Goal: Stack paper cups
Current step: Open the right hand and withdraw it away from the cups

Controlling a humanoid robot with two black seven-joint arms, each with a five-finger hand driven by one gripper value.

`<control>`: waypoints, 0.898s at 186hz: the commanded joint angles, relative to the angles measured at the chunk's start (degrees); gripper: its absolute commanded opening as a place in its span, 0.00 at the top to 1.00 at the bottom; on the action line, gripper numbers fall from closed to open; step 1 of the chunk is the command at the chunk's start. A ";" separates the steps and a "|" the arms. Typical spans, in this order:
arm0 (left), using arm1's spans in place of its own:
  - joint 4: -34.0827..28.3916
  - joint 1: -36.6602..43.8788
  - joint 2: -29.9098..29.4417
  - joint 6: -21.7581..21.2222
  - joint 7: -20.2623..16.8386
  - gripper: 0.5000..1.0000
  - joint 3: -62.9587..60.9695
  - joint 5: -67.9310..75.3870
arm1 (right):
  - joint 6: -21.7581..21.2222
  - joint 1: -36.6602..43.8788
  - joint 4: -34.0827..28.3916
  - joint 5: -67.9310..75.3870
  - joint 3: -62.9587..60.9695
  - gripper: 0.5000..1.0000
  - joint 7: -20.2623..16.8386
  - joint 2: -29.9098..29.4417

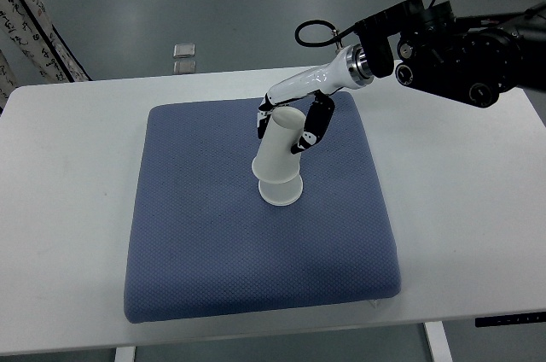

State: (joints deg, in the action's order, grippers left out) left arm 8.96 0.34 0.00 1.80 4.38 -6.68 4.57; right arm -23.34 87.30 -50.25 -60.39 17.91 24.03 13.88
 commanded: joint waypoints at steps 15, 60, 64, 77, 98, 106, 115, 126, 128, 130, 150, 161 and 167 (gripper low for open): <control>0.00 0.01 0.00 0.05 0.02 0.00 0.00 0.00 | 0.31 -1.16 1.65 0.01 0.02 0.30 -1.00 -0.87; 0.00 0.01 0.00 0.05 -0.07 0.00 0.00 0.00 | 0.31 -0.90 1.65 0.80 -0.07 0.28 -1.27 -0.52; 0.00 0.01 0.00 -0.04 0.02 0.00 0.00 0.00 | 0.23 -0.81 1.65 0.89 -0.16 0.28 -1.27 -0.26; 0.00 -0.08 0.00 -0.04 0.02 0.00 0.00 0.00 | 0.23 -0.90 1.91 1.15 -1.12 0.28 -1.27 0.36; 0.00 0.01 0.00 0.05 0.02 0.00 0.00 0.00 | 0.23 -1.60 4.64 5.72 -3.58 0.28 -1.18 1.68; 0.00 0.01 0.00 0.05 0.02 0.00 0.00 0.00 | 0.05 -3.01 6.48 9.68 -5.61 0.28 -1.27 2.03; 0.00 0.01 0.00 -0.04 0.02 0.00 0.00 0.00 | -0.30 -5.38 9.20 15.73 -8.24 0.28 -1.27 2.03; 0.00 0.01 0.00 0.05 0.02 0.00 0.00 0.00 | -0.65 -7.49 11.93 22.16 -10.53 0.28 -1.80 2.03; 0.00 0.01 0.00 0.05 0.02 0.00 0.00 0.00 | -0.65 -7.84 12.46 23.48 -10.97 0.28 -1.88 1.94; 0.00 0.01 0.00 -0.04 0.02 0.00 0.00 0.00 | -0.65 -8.28 13.07 24.88 -11.23 0.28 -2.15 1.94; 0.00 0.01 0.00 0.05 0.02 0.00 0.00 0.00 | -0.56 -13.64 18.17 40.42 -13.16 0.28 -5.92 0.89; 0.00 0.01 0.00 0.05 0.02 0.00 0.00 0.00 | -0.39 -16.11 20.02 47.47 -13.52 0.28 -7.33 0.27; 0.00 0.01 0.00 -0.04 0.02 0.00 0.00 0.00 | -0.04 -17.51 20.98 51.34 -13.87 0.28 -7.77 -0.43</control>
State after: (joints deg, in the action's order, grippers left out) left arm 8.96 0.33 0.00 1.80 4.40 -6.68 4.57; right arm -23.92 74.20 -32.64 -21.35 5.08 18.47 14.78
